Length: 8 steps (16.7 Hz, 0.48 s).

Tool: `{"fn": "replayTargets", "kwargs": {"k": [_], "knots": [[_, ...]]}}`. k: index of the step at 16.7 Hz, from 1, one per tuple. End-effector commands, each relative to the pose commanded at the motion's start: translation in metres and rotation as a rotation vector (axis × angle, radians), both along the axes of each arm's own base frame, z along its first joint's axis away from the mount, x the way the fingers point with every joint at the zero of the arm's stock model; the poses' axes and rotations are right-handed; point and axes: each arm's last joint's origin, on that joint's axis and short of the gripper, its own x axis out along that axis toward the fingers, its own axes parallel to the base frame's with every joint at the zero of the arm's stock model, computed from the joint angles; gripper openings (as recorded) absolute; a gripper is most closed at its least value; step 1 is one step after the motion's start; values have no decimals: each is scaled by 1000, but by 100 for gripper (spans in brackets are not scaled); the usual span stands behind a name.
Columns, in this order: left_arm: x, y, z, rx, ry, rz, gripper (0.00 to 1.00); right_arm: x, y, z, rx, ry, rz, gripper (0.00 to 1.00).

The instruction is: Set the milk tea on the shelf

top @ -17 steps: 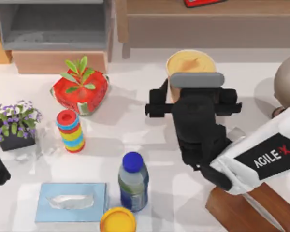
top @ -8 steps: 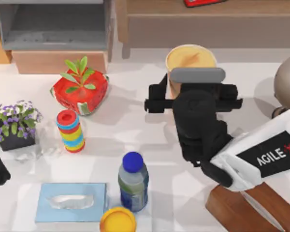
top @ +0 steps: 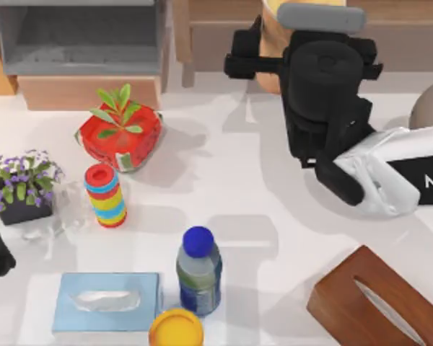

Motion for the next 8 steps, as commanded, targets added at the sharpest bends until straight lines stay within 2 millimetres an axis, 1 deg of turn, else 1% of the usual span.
{"fn": "replayTargets", "kwargs": {"k": [4,8], "knots": [[0,0,0,0,0,0,100,28,-28,41,-17,-22,-5,0],[0,0,0,0,0,0,100,53,-64,67,-63,15,-14,0]]}}
